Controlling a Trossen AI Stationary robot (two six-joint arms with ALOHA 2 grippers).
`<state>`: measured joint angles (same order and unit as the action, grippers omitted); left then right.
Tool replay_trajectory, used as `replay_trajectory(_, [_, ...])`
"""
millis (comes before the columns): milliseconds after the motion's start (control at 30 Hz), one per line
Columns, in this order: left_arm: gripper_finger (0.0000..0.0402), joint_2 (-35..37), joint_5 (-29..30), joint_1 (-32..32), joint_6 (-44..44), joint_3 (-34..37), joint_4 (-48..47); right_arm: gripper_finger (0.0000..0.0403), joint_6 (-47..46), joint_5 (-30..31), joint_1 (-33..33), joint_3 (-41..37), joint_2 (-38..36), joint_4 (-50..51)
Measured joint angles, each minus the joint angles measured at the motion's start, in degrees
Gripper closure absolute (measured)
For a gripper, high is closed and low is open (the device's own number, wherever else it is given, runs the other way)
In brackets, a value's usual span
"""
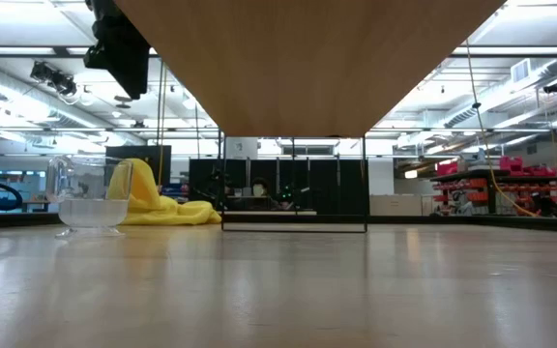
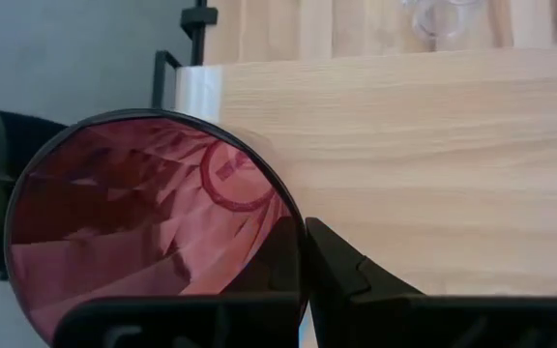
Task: Stack small to large cups/mugs on shelf
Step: Put the red cup on the shelf
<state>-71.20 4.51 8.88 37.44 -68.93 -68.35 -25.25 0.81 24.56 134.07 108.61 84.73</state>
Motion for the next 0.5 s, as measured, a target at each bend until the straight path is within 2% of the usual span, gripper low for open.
replay_trajectory(500, [0.0294, 0.0, 0.0, 0.0, 1.0, 0.0, 0.8, 0.0397, 6.4, 0.5, 0.5, 0.7, 2.4, -0.2])
